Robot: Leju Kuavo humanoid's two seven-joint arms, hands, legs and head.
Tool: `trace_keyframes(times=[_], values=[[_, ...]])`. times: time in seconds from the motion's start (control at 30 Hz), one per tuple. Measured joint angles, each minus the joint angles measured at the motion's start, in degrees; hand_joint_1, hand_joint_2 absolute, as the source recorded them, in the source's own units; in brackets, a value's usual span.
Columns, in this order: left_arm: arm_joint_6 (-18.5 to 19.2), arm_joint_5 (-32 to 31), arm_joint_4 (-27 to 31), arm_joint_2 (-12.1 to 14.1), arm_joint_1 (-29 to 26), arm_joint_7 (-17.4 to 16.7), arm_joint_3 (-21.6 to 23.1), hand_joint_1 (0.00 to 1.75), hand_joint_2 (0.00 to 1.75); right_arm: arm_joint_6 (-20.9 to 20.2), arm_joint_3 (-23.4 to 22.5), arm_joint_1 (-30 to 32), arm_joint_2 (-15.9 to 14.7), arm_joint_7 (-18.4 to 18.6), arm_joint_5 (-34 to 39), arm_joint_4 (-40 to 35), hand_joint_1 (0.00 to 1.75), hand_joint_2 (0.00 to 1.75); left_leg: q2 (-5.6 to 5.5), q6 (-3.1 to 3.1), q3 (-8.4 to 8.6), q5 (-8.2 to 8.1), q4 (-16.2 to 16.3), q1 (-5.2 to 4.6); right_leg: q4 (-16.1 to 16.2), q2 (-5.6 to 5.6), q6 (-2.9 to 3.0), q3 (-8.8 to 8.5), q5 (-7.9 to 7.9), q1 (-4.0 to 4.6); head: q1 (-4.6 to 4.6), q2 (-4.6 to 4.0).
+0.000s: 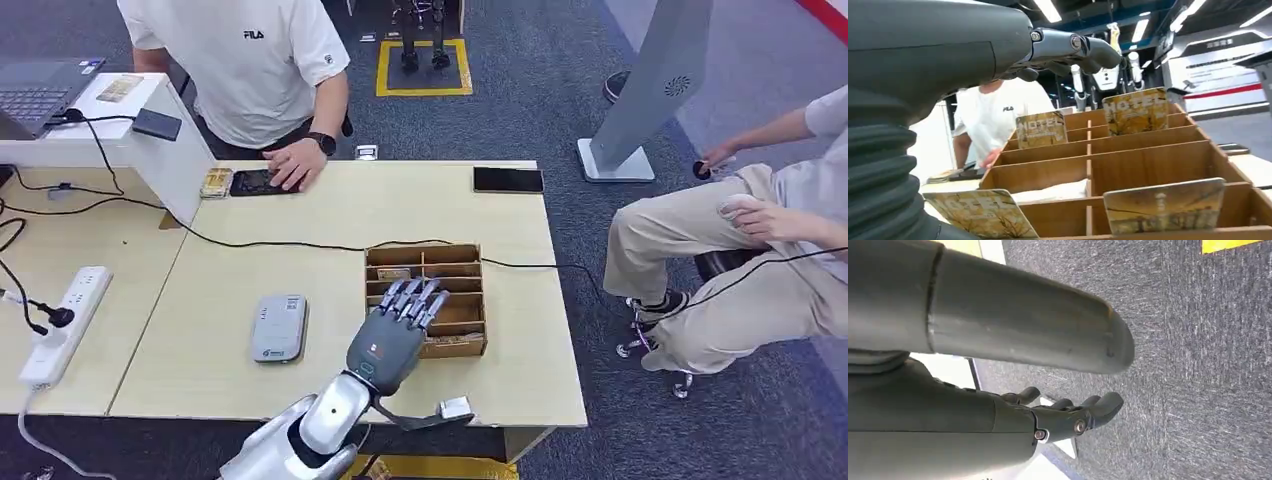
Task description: Pass the card to the sensor for recognition and then transmit it.
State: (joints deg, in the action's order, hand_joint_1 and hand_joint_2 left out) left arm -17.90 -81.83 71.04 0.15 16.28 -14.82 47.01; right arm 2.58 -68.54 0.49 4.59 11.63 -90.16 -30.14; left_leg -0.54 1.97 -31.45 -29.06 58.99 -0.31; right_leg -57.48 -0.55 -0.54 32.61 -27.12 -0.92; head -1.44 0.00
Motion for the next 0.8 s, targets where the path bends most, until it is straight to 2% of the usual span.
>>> trace_keyframes(times=[0.3, 0.67, 0.7, 0.73, 0.8], values=[[0.1, -1.6, 0.0, -0.3, -0.5, -0.6, -3.3, 0.0, 1.75, -0.2, -0.2, 0.2, 0.5, 0.1, 0.0, -0.9, 0.0, 0.0, 0.0, 0.0, 0.0, 0.0, 0.0, 0.01, 0.0, 0.0, 0.0, 0.0, 0.0, 0.01, -0.02, 0.0], [0.2, -1.9, 0.0, -0.4, -0.9, -0.6, -4.6, 0.0, 1.75, -0.2, -0.2, 0.2, 0.6, 0.1, 0.0, -1.0, 0.0, 0.0, -0.01, 0.0, -0.01, 0.0, 0.0, 0.0, 0.0, 0.01, 0.0, 0.0, 0.0, 0.0, -0.02, 0.0], [0.2, -1.9, 0.0, -0.4, -0.9, -0.6, -4.6, 0.47, 1.75, -0.2, -0.2, 0.2, 0.6, 0.1, 0.0, -1.0, 0.0, 0.0, 0.0, 0.0, -0.01, 0.0, 0.0, 0.0, 0.0, 0.01, 0.0, 0.0, 0.0, 0.0, -0.02, 0.0], [0.2, -2.0, 0.0, -0.4, -0.9, -0.6, -4.6, 1.75, 1.75, -0.2, -0.2, 0.2, 0.6, 0.1, 0.0, -1.0, 0.0, 0.0, 0.0, 0.0, -0.01, 0.0, 0.0, 0.0, 0.0, 0.01, 0.0, 0.0, 0.0, 0.0, -0.02, 0.0], [0.2, -2.2, 0.0, -0.4, -0.9, -0.6, -4.6, 1.75, 1.75, -0.1, -0.2, 0.2, 0.6, 0.0, 0.0, -1.0, 0.0, 0.0, 0.0, 0.0, -0.01, 0.0, 0.0, 0.0, 0.0, 0.01, 0.0, 0.0, 0.0, 0.0, -0.02, 0.0]])
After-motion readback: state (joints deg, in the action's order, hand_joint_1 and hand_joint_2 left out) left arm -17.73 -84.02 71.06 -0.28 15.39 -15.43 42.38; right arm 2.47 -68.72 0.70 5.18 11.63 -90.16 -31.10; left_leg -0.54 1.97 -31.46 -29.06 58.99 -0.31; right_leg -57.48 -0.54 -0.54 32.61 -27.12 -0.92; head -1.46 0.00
